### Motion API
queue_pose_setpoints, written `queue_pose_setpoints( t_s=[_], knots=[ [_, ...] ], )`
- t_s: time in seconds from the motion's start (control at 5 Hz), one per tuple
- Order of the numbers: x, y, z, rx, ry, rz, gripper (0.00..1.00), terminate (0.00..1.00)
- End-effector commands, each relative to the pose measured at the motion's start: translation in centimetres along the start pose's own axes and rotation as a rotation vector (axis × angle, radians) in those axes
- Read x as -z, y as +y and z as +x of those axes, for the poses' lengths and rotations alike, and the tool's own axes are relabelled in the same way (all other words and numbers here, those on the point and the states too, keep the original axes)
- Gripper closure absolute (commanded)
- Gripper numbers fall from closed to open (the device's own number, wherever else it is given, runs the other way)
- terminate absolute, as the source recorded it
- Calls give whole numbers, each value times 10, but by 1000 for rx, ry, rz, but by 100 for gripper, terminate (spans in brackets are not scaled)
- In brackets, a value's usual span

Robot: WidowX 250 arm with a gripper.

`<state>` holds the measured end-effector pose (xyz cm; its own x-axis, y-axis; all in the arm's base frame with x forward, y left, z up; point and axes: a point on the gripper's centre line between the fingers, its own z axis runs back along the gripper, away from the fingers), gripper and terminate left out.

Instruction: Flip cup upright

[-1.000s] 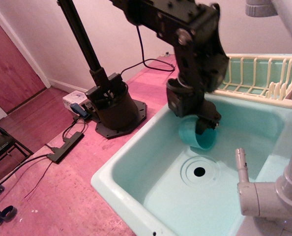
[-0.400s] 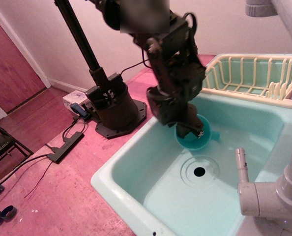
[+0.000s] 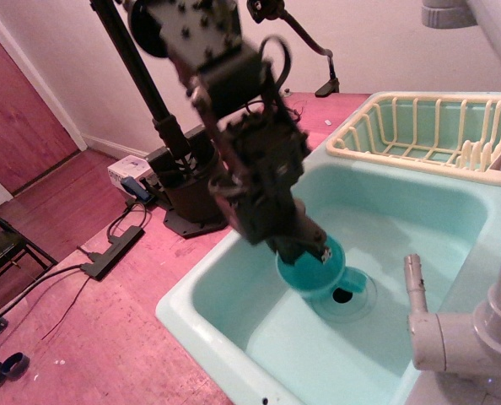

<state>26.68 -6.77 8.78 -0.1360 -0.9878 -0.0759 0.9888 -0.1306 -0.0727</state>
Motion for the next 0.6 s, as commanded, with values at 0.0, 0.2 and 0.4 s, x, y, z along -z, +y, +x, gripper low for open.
queue_pose_setpoints(
  t_s=[0.0,0.2,0.4],
  knots=[
    [-15,2,17,-137,-44,192,100,0],
    [-10,6,20,-156,-74,202,0,0],
    [-17,8,17,-136,-77,208,0,0]
  ],
)
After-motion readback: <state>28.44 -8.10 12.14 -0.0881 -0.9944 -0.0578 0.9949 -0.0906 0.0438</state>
